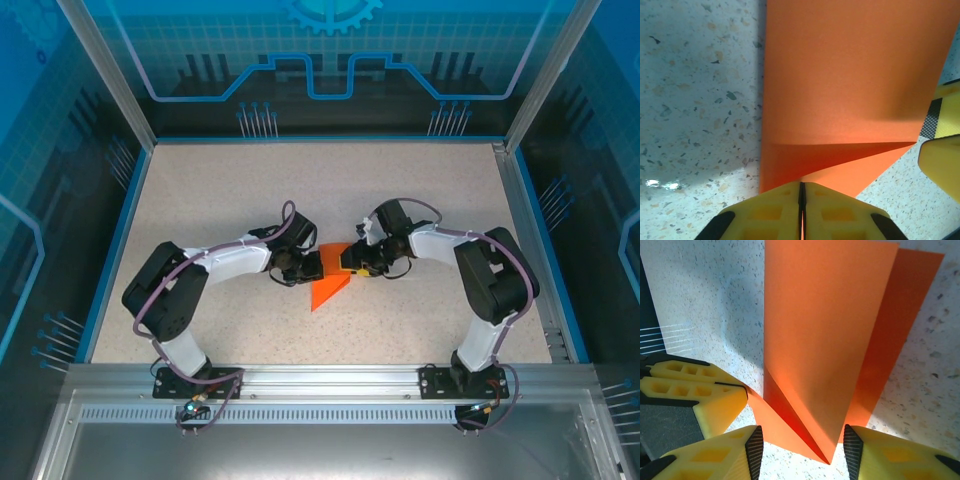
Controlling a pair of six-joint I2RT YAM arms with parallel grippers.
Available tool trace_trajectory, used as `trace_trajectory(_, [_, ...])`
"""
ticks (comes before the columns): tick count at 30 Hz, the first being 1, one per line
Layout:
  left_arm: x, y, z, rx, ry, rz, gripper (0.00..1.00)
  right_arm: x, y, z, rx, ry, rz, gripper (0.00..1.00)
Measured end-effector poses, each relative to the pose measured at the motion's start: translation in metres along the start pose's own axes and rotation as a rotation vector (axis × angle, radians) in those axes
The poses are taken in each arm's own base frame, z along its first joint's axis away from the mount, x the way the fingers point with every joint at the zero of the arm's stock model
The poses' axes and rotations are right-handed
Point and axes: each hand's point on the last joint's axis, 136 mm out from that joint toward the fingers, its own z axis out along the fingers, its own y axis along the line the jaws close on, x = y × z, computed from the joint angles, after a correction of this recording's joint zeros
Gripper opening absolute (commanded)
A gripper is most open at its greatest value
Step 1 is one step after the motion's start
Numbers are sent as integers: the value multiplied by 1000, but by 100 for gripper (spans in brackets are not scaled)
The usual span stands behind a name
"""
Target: Fold a paper plane with a square sheet of paper (pick it up from the middle)
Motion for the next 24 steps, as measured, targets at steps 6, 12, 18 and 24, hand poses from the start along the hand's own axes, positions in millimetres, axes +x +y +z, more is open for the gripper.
trace_trajectory(6, [0,5,5,-17,5,-5,10,1,10,4,-43,15,-32,47])
trace_trajectory(12, [1,10,10,-36,10,-10,10,8,21,8,-76,38,-110,45])
trace_trajectory(18, [0,10,12,-33,5,-9,10,3,27,8,-77,49,-185,36])
trace_trajectory(24, [0,10,13,-27,-2,-6,12,5,22,14,-72,79,-207,26])
